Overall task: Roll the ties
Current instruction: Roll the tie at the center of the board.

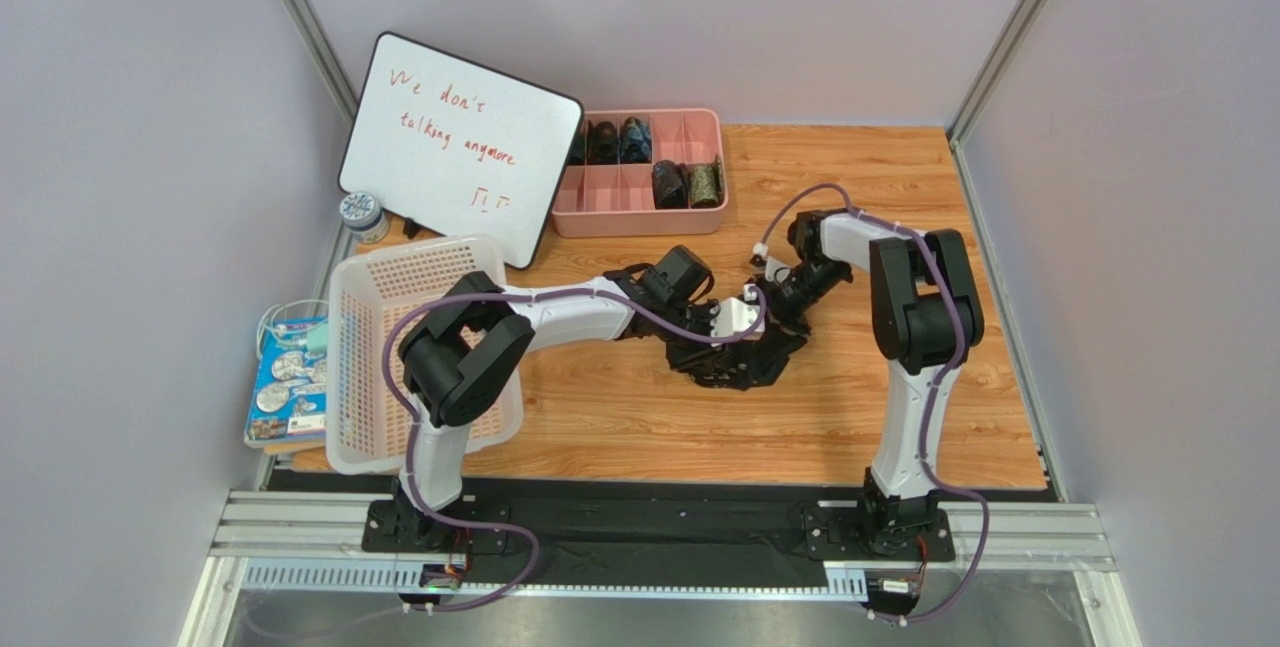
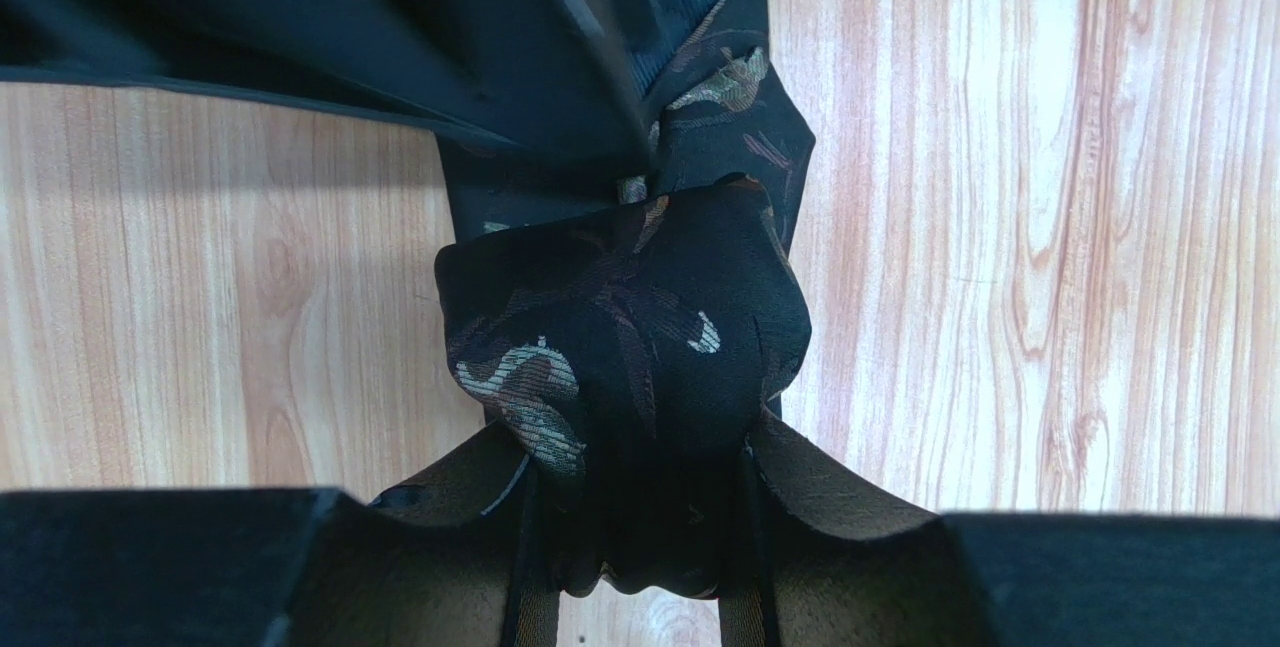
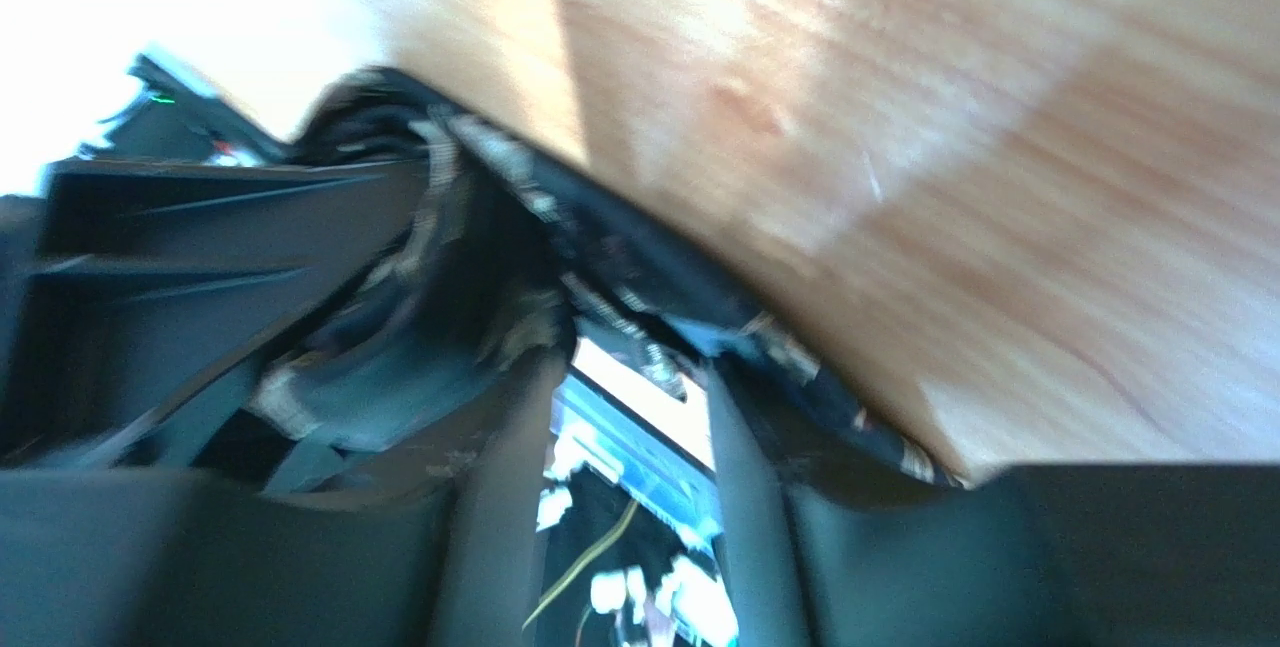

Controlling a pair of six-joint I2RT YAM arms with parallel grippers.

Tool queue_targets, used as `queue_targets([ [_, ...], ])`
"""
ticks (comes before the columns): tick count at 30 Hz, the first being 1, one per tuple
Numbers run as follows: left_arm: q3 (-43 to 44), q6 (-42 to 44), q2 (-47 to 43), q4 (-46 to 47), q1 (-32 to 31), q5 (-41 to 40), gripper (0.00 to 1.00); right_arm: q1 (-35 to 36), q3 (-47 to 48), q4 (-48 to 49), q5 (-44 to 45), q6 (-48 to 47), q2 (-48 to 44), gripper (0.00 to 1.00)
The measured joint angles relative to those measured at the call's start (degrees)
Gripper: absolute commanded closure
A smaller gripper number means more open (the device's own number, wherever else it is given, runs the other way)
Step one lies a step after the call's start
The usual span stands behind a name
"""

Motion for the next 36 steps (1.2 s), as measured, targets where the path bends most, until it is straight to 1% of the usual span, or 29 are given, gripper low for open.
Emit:
queue_targets([
  [2,0.61,0.42,0.22,-0.87,-0.33,-0.72,0.87,-1.18,-0.48,1.05,-1.88,0.22,-1.25,0.46],
  [3,0.96,0.57,0.39,-1.27,-0.46,-0.92,0.86,-1.64,-0.70,1.42,-2.80,0.31,-1.95,0.41],
  [9,2.78,0.72,1.38,-2.91,-0.83,-1.07,0.86,-3.02,-4.83,4.35,-9.35,0.42,-6.82,0.38],
  [14,3.30,0.68,1.66,-3.54,-0.81,-0.83,0.85,-2.62,-8.48,8.41,-13.55,1.79,-7.65,0.38],
  [20,3.58,0.42,1.88,-3.85,-0.74,-0.46,0.82,-1.97,-9.09,12.28,-14.75,3.74,-7.65,0.41],
  [25,3.82,0.26,2.12,-4.09,-0.48,-0.04,0.81,-1.14,-9.09,13.94,-15.67,4.87,-7.65,0.41],
  [31,4.09,0.20,2.29,-4.24,-0.44,0.33,0.81,-0.59,-9.62,14.21,-18.14,4.52,-8.28,0.38],
  [33,4.20,0.09,2.40,-4.22,-0.44,0.52,0.80,-0.15,-10.29,14.14,-18.40,4.02,-9.38,0.40],
  [36,4.33,-0.20,2.51,-4.20,-0.44,0.81,0.75,0.37,-10.58,14.29,-17.49,3.54,-10.05,0.62],
])
